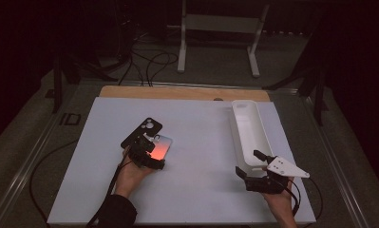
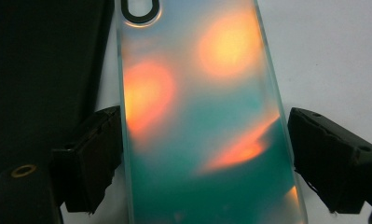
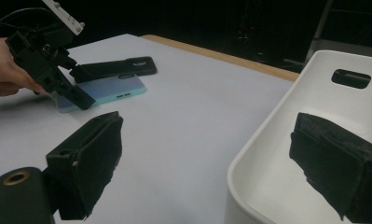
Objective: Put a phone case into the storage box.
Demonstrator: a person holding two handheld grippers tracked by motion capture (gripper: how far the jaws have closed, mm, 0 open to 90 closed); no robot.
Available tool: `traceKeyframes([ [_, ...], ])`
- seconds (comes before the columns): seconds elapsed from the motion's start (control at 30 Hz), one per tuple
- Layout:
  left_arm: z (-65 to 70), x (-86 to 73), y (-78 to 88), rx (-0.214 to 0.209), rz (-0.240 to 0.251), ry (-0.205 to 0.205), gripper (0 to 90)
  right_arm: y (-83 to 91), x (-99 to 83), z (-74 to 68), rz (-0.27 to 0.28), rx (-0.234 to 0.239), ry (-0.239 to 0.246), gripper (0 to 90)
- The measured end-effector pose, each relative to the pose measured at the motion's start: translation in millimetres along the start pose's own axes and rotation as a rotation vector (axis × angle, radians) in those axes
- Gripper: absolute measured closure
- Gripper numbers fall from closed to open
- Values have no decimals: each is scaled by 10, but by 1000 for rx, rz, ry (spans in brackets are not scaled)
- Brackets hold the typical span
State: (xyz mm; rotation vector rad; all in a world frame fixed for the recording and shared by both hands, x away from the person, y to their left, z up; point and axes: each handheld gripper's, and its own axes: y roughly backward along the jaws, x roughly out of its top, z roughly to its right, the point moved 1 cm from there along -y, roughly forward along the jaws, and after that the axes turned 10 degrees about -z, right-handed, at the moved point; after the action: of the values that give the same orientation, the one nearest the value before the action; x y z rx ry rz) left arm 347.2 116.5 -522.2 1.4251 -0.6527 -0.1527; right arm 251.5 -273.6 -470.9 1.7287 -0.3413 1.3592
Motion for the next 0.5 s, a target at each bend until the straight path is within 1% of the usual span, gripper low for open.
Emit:
traceKeyframes([
  [0.07,3,-3,5,2,2,-4,153,1,2,5,1,-2,0,91],
  [0.1,21,-15,9,10,14,-5,159,4,3,9,2,-3,1,91],
  [0.23,24,-25,12,12,23,-5,164,3,0,14,-2,-2,-5,91],
  [0.3,42,-31,20,25,32,-10,168,-4,-2,15,-4,-2,-6,91],
  [0.33,42,-31,20,25,32,-10,169,-4,-2,15,-4,-2,-6,91],
  [0.37,74,-44,38,64,55,-13,170,-5,-3,18,-4,-5,-7,91],
  [0.4,85,-51,52,68,68,-10,170,-3,-2,20,-5,-6,-9,91],
  [0.43,85,-51,52,68,68,-10,170,-1,-2,22,-4,-4,-13,91],
  [0.47,91,-64,86,66,95,-7,171,0,-2,25,0,-2,-15,91],
  [0.5,89,-69,105,67,102,-9,171,1,-3,28,0,-2,-18,91],
])
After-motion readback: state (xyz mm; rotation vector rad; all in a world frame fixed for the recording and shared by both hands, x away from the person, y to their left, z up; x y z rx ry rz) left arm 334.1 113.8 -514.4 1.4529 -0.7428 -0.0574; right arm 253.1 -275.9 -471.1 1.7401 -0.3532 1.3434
